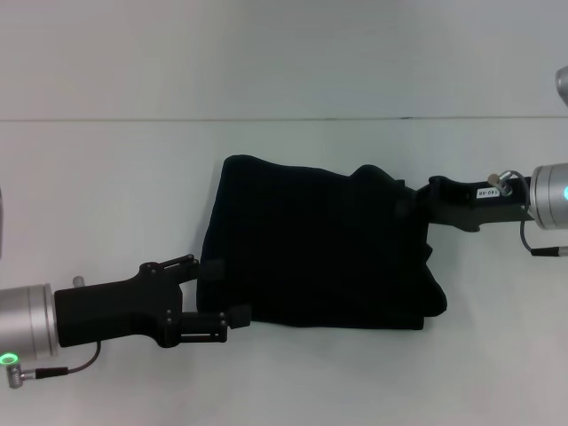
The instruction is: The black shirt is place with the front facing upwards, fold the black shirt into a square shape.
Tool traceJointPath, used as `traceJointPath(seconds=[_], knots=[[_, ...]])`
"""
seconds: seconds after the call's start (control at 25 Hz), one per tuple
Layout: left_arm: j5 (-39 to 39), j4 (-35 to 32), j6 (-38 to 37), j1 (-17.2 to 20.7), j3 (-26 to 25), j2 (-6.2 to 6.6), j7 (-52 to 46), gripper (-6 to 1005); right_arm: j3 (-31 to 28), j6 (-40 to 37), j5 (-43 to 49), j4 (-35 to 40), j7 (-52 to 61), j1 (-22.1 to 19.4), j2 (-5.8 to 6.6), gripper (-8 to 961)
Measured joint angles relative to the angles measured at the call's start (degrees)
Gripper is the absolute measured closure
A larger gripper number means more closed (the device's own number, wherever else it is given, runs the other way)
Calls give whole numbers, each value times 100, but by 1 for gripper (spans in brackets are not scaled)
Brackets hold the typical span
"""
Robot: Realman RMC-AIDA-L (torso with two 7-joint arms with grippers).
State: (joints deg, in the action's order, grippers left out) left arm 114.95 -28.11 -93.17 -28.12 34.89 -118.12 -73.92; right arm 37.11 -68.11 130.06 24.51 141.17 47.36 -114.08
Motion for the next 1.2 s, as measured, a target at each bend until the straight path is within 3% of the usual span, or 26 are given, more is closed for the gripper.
traceJointPath(seconds=[0.52, 1.0, 1.2], knots=[[0, -1, 8, -8, 0, -8, 0, 49, -20, 438, -691, 5, -370, -265, 52, 932], [0, -1, 8, -28, -9, -11, 0, 49, -20, 1084, -711, -60, -364, -358, -86, 932], [1, -1, 9, -27, -9, -21, 0, 49, -153, 1140, -717, -72, -429, -506, -91, 872]])
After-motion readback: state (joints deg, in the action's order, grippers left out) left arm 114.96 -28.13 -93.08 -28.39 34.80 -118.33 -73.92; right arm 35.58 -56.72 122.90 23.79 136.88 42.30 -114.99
